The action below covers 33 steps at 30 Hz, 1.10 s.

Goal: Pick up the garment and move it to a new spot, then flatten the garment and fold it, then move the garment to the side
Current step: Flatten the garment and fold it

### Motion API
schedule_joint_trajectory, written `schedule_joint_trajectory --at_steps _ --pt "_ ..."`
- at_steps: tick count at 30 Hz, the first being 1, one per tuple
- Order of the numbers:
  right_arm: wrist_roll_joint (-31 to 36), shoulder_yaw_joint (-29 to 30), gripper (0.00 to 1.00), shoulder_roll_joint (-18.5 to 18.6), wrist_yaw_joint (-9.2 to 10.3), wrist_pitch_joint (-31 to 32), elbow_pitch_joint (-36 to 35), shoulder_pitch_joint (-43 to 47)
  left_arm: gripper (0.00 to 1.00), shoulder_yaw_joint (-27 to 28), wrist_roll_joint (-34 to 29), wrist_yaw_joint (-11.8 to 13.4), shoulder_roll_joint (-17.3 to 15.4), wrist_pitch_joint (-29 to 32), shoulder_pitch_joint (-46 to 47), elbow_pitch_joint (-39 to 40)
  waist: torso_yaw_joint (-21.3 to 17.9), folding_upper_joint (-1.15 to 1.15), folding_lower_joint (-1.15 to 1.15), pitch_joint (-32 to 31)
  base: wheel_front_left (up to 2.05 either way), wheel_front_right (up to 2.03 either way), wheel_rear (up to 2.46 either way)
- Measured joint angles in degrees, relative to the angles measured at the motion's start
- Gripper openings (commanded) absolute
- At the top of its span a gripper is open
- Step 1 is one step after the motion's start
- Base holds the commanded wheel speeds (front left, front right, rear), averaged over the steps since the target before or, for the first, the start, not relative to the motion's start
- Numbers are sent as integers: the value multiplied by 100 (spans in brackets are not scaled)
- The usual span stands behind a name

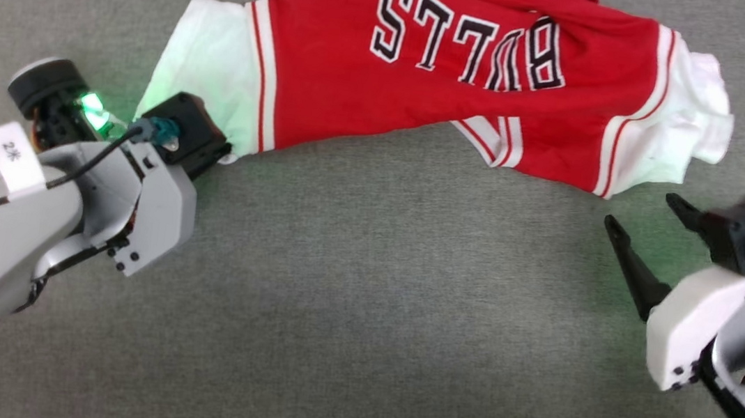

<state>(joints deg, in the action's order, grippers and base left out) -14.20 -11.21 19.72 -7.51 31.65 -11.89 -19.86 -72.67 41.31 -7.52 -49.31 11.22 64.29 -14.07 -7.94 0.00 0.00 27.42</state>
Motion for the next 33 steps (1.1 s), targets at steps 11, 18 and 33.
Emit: schedule_joint_trajectory --at_steps 11,18,33 --pt "-253 -1417 100 1545 0 632 860 -1697 0 -13 -2 -5 197 -145 246 57 288 0 0 249 0 0 0" --pt "-679 -1824 100 1855 0 693 1508 -2145 0 -13 5 -12 315 -255 381 66 467 0 0 404 0 0 0" --pt "-1426 -1658 0 1689 -1 269 1908 -2162 0 -62 971 -11 391 -837 430 -253 529 0 0 328 0 0 0"
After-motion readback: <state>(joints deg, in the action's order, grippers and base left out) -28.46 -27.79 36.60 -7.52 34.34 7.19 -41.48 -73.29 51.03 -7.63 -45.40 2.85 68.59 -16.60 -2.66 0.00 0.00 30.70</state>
